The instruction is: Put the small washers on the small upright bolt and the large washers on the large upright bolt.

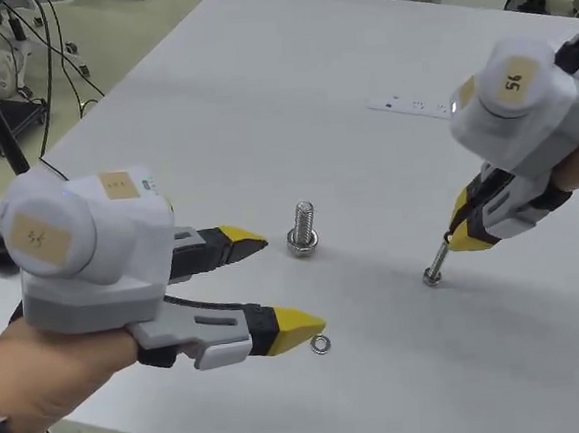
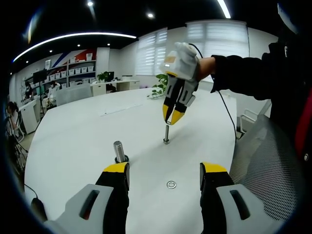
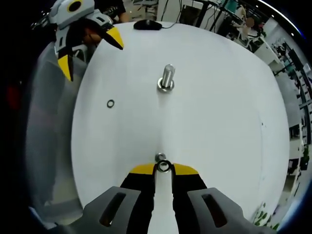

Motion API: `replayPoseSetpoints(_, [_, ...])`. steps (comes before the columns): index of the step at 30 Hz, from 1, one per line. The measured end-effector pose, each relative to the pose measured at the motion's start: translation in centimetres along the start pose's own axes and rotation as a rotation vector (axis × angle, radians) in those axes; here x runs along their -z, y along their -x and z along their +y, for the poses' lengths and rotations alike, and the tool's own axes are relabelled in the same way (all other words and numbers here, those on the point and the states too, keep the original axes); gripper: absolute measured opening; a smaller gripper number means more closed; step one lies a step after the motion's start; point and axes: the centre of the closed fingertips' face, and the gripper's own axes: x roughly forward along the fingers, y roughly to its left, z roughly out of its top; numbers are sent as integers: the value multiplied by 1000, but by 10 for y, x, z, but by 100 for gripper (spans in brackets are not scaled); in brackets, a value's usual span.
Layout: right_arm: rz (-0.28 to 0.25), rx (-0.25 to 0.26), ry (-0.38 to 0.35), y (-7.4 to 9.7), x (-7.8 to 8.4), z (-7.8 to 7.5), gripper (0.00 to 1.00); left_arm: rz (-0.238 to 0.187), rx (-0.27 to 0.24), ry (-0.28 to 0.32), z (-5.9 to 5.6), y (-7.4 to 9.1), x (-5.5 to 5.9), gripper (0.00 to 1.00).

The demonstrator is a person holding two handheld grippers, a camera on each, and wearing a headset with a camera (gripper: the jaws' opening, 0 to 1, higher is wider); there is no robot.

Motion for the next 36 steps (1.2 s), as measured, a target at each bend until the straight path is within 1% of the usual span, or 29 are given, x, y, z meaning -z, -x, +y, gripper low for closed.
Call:
replayPoseSetpoints(4, [-1,-6,1,-1,-2,0,13,3,-1,0,0,0,1,57])
replayPoseSetpoints(24, [28,-31,8,-11,0,3,13,4,-2,2,0,1,2,57])
replayPoseSetpoints(28, [33,-35,9,-15,-2,4,13,4,-4,3,0,2,2,57])
replayPoseSetpoints(36, [38,-52,3,-30,1,8,13,6,-6,3,0,3,3,57])
